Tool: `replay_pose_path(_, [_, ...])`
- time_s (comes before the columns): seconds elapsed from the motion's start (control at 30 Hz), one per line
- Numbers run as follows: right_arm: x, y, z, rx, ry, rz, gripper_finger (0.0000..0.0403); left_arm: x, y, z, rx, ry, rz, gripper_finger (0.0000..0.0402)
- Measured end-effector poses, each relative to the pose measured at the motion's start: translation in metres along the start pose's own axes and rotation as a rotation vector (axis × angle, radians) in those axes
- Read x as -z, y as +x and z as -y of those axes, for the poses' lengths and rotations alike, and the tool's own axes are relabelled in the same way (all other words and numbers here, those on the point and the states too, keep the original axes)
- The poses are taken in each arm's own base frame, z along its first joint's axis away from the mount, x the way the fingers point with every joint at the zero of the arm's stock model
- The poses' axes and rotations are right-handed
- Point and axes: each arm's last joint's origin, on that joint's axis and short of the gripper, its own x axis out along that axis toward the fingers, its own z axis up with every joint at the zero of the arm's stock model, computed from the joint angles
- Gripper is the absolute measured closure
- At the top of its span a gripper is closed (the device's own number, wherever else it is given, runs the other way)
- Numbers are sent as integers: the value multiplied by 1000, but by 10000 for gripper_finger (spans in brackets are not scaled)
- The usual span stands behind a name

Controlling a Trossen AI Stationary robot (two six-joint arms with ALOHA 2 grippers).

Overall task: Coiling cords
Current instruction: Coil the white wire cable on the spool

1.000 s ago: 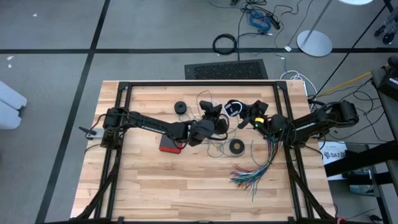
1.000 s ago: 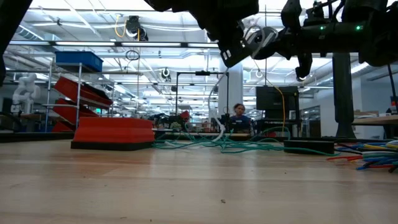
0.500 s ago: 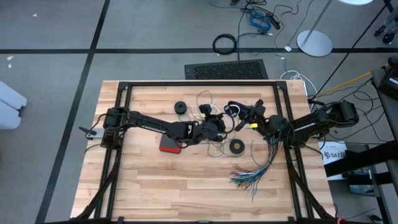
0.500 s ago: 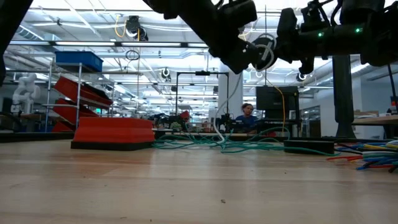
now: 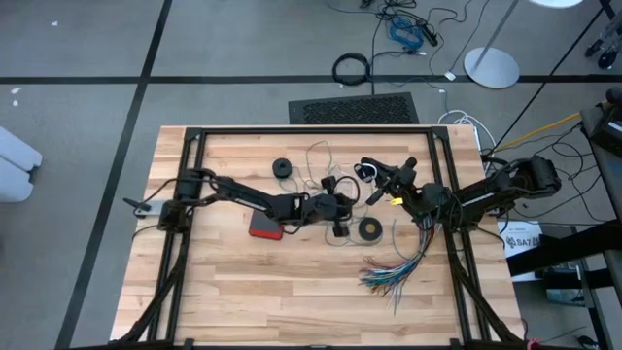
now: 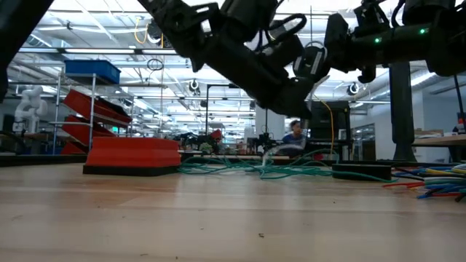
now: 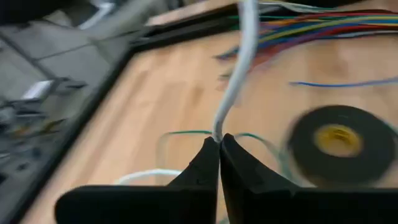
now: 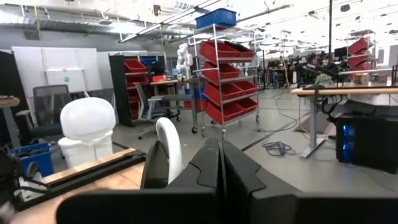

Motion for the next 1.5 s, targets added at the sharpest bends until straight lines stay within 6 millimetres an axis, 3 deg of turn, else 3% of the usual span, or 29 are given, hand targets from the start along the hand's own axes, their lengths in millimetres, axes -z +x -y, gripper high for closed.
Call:
replay_pose_path(0.33, [1,0,0,-5,-49,-10,403,13,8,11,56,12,-13,369])
replay_pose_path(0.53, [1,0,0,-11,-32,-4,403,10,12,15,205,-82,80,388])
replay_pose_path(0.87, [-3,-2,-3,-71,8,28,403,7,20,-4,297,-262,152,397])
replay_pose_path(1.0, [-5,-3,-5,-107,21,38,403,17,32,-12,410,-386,189,399])
replay_pose_path(1.3, [2,-5,-7,-99,-80,-11,403,36,56,-13,688,-601,214,401])
replay_pose_path(1.5, [2,-7,-4,-87,2,-7,403,27,58,-12,733,-614,247,401])
